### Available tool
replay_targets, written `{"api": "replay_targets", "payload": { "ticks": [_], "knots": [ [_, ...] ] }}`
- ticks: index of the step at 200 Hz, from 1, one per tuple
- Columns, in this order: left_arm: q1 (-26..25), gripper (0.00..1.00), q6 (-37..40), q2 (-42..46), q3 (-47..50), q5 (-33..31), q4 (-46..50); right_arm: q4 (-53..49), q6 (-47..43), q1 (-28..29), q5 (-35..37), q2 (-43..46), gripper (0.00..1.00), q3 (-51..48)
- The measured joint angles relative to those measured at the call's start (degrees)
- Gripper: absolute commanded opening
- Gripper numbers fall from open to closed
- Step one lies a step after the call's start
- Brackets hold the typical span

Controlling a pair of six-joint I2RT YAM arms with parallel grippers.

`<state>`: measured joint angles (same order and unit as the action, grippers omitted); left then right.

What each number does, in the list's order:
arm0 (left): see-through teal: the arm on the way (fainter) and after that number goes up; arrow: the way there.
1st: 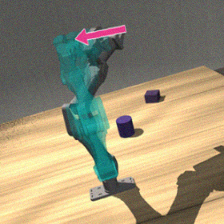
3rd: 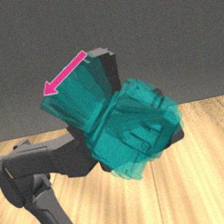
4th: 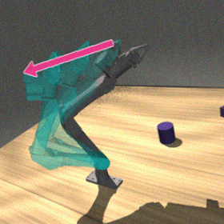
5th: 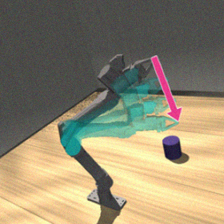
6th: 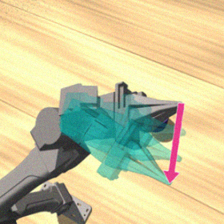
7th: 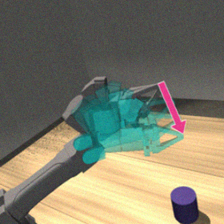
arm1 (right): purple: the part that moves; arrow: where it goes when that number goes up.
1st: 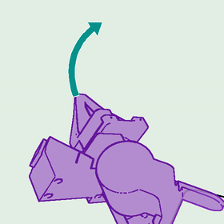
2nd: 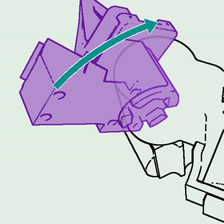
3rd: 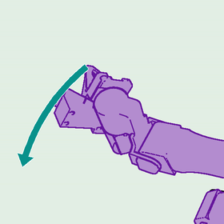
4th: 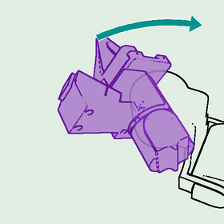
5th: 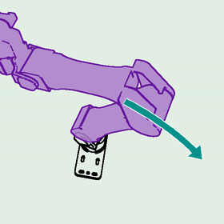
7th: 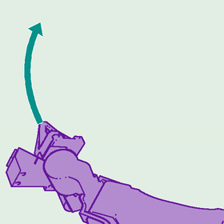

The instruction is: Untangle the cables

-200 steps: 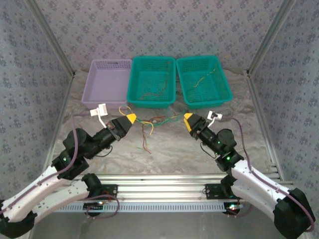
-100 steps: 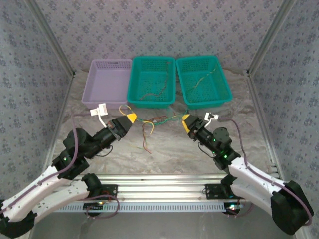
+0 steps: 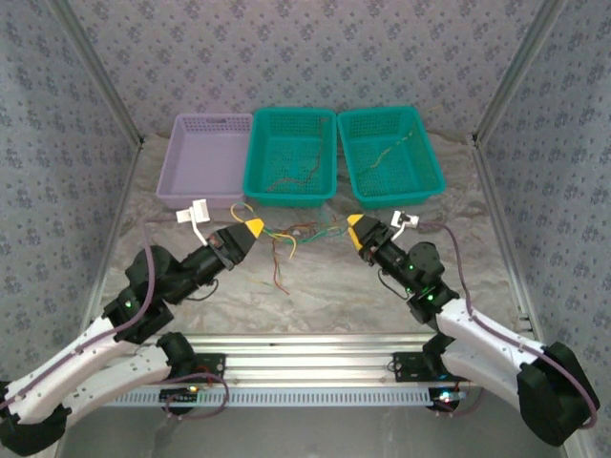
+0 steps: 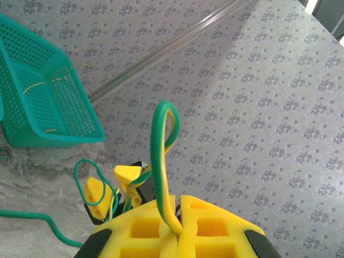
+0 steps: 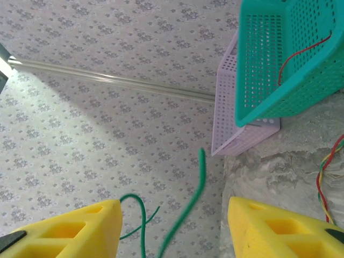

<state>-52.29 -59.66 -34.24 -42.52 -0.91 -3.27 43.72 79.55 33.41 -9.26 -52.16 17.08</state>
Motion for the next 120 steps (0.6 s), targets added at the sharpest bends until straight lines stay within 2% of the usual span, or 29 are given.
{"api": "replay_targets", "payload": {
  "ticks": [49, 73, 87, 116, 120],
  "knots": [
    [-0.02, 0.0, -0.02, 0.0, 0.17, 0.0, -0.09, 1.36, 0.0, 0.0, 0.02, -4.35, 0.54, 1.31],
    [-0.37, 0.0, -0.07, 0.02, 0.74, 0.0, -0.5, 3.63, 0.42, 0.35, -0.28, -7.58, 0.46, 2.82],
    [-0.61, 0.0, -0.24, 0.02, 0.9, -0.02, -0.63, 4.81, 0.63, 0.66, -0.63, -9.62, 0.37, 3.76],
    [-0.61, 0.0, -0.42, 0.07, 1.36, -0.02, -0.87, 5.38, 0.17, 1.05, -1.27, -11.41, 0.01, 5.22],
    [-0.61, 0.0, -0.42, 0.07, 1.36, 0.0, -0.87, 5.35, 0.63, 1.01, -1.29, -11.41, 0.0, 5.29]
  ]
}}
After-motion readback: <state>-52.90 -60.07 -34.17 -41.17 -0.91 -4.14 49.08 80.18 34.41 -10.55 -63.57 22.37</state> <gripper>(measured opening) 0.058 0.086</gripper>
